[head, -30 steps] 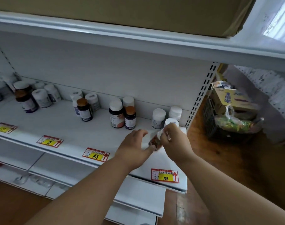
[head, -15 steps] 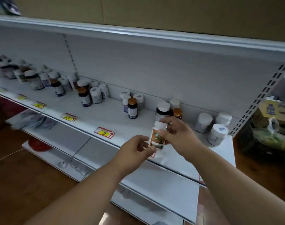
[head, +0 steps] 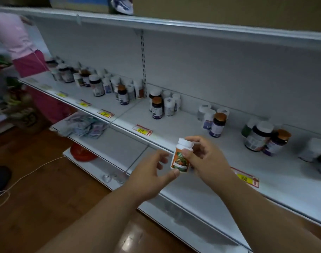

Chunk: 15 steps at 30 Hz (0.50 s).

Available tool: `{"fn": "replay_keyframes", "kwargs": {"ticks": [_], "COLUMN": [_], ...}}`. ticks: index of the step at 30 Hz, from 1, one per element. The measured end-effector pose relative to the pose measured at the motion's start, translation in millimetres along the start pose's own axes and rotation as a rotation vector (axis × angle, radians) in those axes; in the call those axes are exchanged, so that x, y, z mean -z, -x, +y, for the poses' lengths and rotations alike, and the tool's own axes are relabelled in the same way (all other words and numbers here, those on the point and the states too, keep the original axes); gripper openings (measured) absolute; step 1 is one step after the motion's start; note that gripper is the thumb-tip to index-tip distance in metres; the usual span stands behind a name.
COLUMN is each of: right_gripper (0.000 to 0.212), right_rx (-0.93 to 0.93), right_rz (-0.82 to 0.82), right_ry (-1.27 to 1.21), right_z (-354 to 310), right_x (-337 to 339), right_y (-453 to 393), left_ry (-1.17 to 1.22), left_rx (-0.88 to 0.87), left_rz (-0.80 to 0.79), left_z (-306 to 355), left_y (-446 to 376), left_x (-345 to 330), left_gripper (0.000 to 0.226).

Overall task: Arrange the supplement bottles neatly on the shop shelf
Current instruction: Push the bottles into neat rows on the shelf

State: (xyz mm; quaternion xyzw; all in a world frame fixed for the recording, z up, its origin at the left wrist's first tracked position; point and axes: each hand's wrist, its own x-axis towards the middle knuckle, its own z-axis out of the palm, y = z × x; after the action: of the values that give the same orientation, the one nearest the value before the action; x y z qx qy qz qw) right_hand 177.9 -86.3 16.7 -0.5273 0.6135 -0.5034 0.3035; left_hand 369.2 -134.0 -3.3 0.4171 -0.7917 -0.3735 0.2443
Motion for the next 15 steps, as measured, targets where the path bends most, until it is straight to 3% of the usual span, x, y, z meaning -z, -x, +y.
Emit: {"fn": "replay_keyframes", "kwargs": {"ticks": [4, 9, 15], "right_gripper": [0.025, 0.027, 0.029], "right_rx": [0.050, 0.071, 0.105], "right_rz": [-0.028, -0.095, -0.144], "right_ry": [0.036, -0.013, -0.015], "right_z": [-7.6, -12.2, -33.2], "right_x": [-38.1, -98.4, -179.0], "right_y": [-53.7, -137.2, -235.9], "left_ry": [-0.038, -0.019, -0.179], "left_rx": [0.012, 0.082, 0.121], "left_rz": [0.052, 0.096, 0.110], "left_z": [-36.4, -82.6, -140.6], "left_y": [-36.1, -90.6, -140.6], "left_x": [31.7, 85.1, 170.6], "left_gripper": [0.075, 0.066, 0.069]}}
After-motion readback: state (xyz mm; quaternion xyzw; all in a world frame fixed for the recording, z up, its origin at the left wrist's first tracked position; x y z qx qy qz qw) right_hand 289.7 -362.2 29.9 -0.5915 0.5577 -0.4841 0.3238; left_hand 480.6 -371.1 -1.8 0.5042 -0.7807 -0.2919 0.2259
